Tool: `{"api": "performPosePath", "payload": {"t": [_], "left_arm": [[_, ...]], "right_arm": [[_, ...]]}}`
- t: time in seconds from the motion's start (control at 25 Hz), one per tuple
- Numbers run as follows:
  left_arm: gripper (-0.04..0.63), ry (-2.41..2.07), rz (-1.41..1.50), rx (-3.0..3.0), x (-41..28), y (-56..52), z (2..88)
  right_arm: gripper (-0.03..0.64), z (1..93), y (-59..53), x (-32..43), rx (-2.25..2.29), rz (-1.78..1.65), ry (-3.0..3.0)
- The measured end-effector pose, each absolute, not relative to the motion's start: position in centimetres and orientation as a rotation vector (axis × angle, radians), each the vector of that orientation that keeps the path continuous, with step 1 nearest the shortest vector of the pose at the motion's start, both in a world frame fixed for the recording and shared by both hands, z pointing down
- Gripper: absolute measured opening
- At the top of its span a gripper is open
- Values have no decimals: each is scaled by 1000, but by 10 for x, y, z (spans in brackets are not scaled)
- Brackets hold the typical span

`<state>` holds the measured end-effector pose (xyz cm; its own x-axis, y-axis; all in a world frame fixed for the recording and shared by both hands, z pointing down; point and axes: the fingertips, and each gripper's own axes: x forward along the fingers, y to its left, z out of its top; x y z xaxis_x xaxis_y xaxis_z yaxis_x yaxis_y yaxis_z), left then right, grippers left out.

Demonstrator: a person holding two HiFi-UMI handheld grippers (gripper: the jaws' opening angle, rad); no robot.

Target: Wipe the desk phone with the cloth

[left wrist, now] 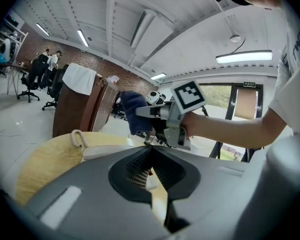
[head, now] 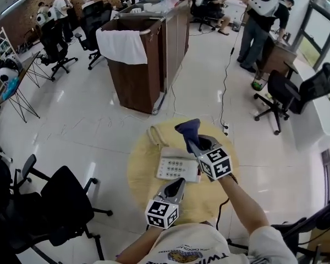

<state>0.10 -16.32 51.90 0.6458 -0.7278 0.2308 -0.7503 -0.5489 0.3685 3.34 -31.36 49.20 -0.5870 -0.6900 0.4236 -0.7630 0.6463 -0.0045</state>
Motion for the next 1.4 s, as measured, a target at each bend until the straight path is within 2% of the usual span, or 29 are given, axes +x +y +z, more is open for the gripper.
{"api": "performPosePath", "payload": {"t": [0.52, 1.4], "left_arm": [[-8, -1145, -17, 2530, -6, -152, 486], [-8, -1140, -16, 2542, -25, -126, 485]], "right_arm": [[66, 459, -154, 65, 1422, 253, -2561], [64, 484, -104, 55, 1487, 338, -2542]]}}
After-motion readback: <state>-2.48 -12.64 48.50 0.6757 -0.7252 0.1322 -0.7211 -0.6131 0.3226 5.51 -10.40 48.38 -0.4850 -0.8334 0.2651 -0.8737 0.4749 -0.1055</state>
